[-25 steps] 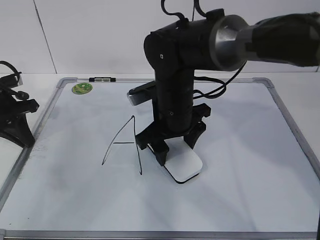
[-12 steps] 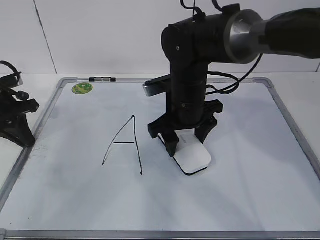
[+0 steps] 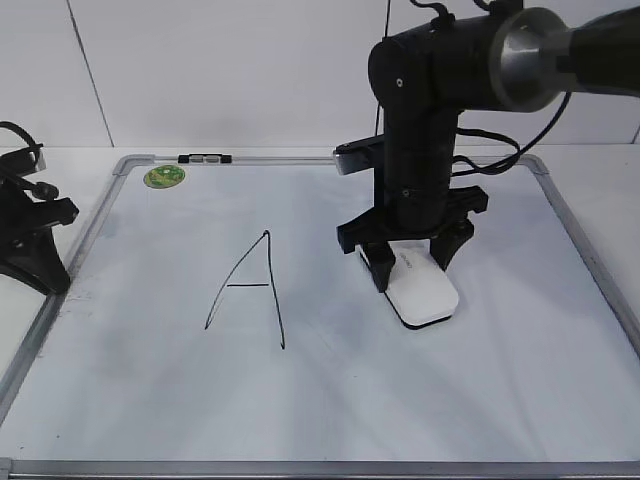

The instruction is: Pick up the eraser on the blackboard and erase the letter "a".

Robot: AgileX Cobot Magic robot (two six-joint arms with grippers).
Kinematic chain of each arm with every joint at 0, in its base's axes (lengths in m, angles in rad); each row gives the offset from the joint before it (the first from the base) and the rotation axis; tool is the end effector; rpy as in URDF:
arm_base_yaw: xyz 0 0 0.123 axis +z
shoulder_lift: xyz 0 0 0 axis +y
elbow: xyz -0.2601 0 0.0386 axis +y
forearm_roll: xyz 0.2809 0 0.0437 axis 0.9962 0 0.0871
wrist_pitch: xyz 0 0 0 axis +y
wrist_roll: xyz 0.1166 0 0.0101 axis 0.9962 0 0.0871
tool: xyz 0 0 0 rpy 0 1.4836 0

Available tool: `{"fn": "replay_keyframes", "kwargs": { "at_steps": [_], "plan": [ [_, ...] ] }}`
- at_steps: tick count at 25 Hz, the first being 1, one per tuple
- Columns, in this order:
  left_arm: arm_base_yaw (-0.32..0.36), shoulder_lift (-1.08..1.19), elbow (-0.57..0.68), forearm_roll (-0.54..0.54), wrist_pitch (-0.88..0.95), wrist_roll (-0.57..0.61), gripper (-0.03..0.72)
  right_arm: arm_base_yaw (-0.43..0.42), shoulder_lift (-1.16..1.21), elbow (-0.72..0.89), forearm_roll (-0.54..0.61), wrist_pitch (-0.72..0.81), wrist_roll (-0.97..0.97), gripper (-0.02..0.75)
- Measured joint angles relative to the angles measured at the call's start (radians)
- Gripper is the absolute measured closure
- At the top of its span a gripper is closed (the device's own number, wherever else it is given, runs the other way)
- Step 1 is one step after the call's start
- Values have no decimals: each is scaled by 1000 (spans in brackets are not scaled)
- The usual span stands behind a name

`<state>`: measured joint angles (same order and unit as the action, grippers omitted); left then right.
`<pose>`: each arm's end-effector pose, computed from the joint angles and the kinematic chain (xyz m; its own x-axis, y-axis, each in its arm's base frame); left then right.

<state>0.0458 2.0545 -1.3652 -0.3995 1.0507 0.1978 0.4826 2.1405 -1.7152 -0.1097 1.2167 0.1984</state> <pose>0.3959 -0.0214 0.0803 -0.9973 -0.0542 0.0489 -0.0676 0.9392 -0.3367 0.4030 0.1976 0.1287 -0.9477 -0.3174 -0.0341 -0.3128 0.9447 -0.0985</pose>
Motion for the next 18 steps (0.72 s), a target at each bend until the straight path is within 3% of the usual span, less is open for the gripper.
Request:
{"fn": "replay_keyframes", "kwargs": {
  "at_steps": [7, 12, 18],
  "plan": [
    [0, 0, -2, 0, 1, 0, 669, -4, -165, 4, -60, -18, 59, 204],
    [0, 0, -2, 0, 1, 0, 669, -4, -287, 18, -163, -60, 136, 204],
    [0, 0, -2, 0, 1, 0, 669, -4, -449, 177, -303, -122, 236, 204]
  ]
}}
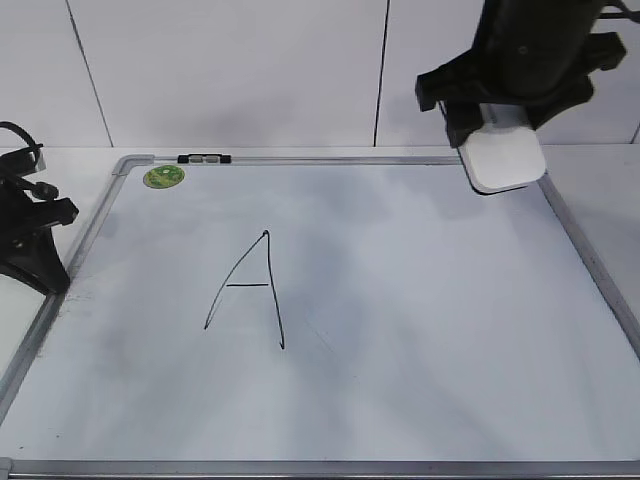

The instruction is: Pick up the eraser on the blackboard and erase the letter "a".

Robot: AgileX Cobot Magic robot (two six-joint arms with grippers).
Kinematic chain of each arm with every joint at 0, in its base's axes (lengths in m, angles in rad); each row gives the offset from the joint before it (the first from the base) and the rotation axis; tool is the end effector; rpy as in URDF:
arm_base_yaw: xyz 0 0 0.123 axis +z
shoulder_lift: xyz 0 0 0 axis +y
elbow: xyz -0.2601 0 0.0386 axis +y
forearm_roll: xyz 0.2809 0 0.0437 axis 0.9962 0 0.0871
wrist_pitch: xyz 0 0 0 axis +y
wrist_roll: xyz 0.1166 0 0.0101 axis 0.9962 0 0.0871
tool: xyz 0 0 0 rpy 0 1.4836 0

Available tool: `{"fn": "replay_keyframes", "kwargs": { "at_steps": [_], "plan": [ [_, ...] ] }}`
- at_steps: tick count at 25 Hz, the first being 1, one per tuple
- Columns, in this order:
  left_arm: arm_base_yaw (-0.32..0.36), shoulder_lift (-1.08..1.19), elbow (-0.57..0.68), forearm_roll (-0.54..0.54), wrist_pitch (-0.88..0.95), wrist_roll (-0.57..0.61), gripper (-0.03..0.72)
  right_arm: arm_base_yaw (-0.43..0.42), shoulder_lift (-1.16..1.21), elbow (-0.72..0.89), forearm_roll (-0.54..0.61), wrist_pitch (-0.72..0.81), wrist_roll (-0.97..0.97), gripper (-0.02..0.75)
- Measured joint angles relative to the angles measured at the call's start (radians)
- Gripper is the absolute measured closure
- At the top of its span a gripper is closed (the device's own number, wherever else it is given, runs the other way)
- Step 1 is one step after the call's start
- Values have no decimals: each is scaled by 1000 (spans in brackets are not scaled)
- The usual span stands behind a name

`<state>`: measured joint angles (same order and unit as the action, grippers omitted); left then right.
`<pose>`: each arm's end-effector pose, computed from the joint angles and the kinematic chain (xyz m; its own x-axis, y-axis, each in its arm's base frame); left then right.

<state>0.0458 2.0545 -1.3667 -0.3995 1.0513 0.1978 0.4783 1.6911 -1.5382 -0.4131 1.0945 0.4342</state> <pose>0.3963 -0.0214 0.0807 -0.9974 -0.0540 0.0480 -0.0671 0.9392 -0.3369 0.3752 0.1475 0.2784 -0.8467 -0.1931 -0.4957 -0.0978 0.9724 -0.2117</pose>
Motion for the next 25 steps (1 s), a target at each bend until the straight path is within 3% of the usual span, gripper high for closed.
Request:
{"fn": "replay_keyframes", "kwargs": {
  "at_steps": [4, 10, 25],
  "plan": [
    [0, 0, 0, 0, 0, 0, 669, -6, -92, 136, -71, -20, 61, 204],
    [0, 0, 0, -5, 0, 0, 669, -77, -139, 238, -52, -29, 62, 204],
    [0, 0, 0, -12, 0, 0, 668, -289, -90, 241, 206, -4, -189, 204]
  ]
}}
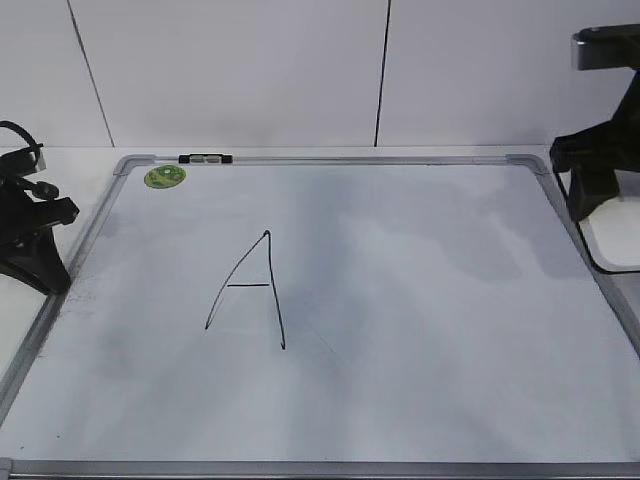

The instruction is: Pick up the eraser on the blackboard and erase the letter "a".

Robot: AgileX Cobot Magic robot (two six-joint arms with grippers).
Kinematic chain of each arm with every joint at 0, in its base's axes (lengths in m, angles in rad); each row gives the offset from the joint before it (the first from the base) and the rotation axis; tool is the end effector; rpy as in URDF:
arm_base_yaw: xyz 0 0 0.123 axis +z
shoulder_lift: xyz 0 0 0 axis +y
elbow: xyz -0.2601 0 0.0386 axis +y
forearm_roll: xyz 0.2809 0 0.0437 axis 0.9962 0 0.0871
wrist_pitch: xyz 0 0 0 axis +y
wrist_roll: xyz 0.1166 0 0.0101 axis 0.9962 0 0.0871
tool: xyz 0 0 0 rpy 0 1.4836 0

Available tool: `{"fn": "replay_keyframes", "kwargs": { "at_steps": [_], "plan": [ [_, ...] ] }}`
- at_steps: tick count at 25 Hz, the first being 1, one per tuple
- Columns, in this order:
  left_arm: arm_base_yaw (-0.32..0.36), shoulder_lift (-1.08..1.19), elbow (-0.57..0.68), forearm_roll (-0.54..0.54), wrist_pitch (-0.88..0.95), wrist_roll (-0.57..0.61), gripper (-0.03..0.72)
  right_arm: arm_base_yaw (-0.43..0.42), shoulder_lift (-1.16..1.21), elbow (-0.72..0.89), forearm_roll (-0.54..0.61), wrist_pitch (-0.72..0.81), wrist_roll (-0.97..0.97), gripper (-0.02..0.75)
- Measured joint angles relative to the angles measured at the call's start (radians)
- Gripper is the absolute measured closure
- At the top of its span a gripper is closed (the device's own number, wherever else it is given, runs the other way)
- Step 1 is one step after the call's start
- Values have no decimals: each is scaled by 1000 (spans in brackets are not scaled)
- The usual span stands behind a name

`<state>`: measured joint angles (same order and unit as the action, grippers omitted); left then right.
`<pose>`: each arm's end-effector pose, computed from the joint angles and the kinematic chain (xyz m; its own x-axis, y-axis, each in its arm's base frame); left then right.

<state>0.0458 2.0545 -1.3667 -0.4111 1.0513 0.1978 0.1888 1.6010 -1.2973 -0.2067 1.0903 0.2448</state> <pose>0.3966 -0.0225 0.0811 -0.9970 -0.0601 0.0481 -0.0731 0.9354 -0.3459 0.3561 0.0463 0.2287 -0.9557 -0.0348 -0.2924 0.0048 0.9910 -0.1335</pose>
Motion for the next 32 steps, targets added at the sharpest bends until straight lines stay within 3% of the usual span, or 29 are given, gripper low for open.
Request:
{"fn": "replay_keyframes", "kwargs": {
  "at_steps": [8, 19, 32],
  "plan": [
    [0, 0, 0, 0, 0, 0, 668, -24, 128, -30, 29, 35, -39, 204],
    [0, 0, 0, 0, -2, 0, 668, -124, 278, -156, 115, 119, -108, 204],
    [0, 0, 0, 0, -4, 0, 667, -134, 389, -187, 145, 121, -134, 204]
  ]
}}
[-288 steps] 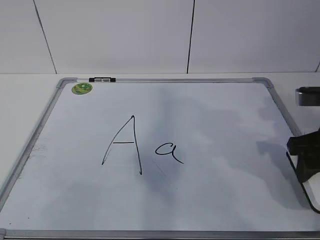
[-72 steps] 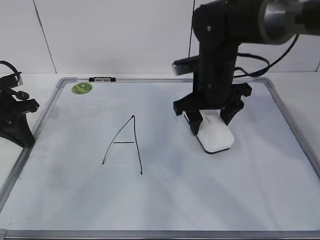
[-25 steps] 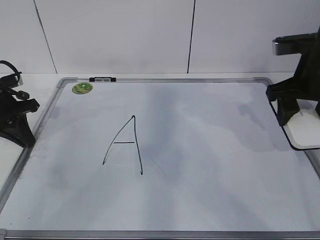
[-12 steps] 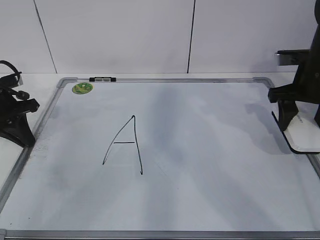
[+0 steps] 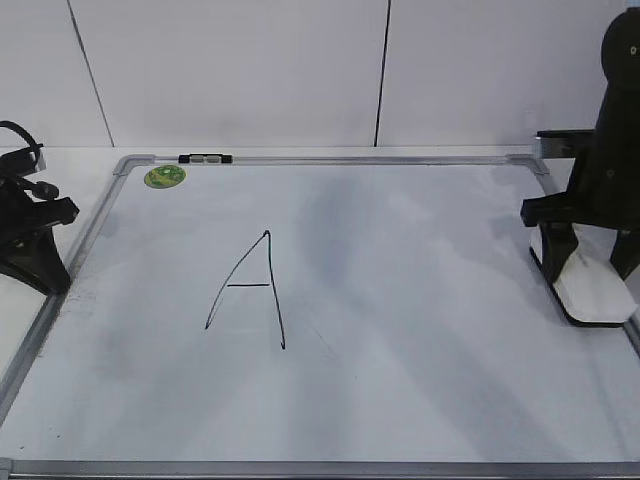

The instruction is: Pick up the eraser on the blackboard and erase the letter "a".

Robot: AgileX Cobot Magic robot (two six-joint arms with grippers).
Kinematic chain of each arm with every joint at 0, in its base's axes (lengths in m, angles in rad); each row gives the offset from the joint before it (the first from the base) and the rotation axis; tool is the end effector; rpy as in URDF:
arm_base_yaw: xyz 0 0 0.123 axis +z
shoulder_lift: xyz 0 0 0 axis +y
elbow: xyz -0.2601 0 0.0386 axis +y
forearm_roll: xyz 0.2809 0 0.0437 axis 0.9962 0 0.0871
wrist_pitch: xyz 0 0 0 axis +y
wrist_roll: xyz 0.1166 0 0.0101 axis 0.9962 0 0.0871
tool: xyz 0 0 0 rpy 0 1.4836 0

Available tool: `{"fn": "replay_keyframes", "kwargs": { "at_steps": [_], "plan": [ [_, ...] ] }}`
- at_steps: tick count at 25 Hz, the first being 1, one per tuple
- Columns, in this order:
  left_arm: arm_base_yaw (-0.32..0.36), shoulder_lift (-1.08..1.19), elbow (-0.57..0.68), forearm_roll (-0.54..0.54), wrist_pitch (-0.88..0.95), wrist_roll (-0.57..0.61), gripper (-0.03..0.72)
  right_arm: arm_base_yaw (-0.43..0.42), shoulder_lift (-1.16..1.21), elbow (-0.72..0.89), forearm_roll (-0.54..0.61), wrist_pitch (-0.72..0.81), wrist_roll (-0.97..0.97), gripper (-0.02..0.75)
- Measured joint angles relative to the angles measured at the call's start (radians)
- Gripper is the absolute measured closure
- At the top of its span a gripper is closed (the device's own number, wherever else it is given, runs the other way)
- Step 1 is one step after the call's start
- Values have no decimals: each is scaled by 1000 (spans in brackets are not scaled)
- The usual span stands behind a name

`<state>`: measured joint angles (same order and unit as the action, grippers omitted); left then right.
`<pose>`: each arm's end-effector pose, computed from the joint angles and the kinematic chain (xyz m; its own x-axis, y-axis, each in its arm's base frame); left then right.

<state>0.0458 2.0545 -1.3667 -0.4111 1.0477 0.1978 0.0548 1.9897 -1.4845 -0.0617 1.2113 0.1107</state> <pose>0.3970 -0.0224 0.0810 -0.9971 -0.0613 0.0448 -0.0730 0.9357 -0.3452 0.4009 0.0152 0.1306 -0.9980 0.0341 0.0525 0.0308 0.9976 -0.0625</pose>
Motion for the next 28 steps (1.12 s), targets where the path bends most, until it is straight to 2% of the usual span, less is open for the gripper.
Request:
{"fn": "replay_keyframes", "kwargs": {
  "at_steps": [23, 26, 28],
  "plan": [
    [0, 0, 0, 0, -1, 0, 666, 0, 8, 0, 1, 0, 0, 200],
    [0, 0, 0, 0, -1, 0, 666, 0, 8, 0, 1, 0, -2, 157],
    [0, 0, 0, 0, -1, 0, 666, 0, 8, -2, 1, -2, -4, 99]
  ]
}}
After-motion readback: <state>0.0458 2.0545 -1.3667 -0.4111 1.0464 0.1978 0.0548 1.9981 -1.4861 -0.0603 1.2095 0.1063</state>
